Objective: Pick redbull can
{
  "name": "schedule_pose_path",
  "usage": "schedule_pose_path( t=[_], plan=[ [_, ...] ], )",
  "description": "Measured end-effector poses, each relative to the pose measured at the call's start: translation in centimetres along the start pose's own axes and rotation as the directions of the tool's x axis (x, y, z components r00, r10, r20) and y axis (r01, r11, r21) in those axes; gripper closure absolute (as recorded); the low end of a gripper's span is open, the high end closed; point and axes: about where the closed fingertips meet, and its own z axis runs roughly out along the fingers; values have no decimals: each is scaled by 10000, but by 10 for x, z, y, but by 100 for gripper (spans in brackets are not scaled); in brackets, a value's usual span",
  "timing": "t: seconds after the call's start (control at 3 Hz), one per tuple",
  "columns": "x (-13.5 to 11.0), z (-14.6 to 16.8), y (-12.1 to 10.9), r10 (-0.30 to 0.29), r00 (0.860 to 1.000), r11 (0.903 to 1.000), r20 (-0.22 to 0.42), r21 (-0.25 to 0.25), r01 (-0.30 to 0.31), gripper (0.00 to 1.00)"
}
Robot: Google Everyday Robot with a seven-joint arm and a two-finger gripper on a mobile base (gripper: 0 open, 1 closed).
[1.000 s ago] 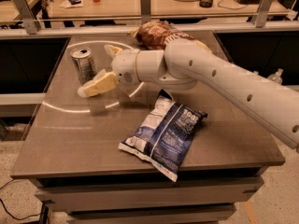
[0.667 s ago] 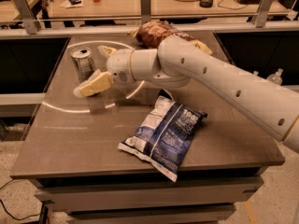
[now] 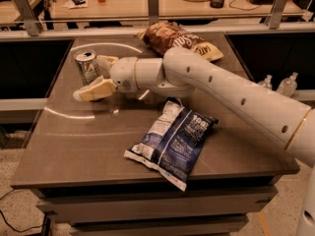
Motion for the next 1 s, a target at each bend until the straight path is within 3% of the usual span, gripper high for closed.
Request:
schedule_pose_path(
  t=[1.0],
  plan=[
    [-7,2,1,-94,9994,9994,318,-340,105,88]
  ],
)
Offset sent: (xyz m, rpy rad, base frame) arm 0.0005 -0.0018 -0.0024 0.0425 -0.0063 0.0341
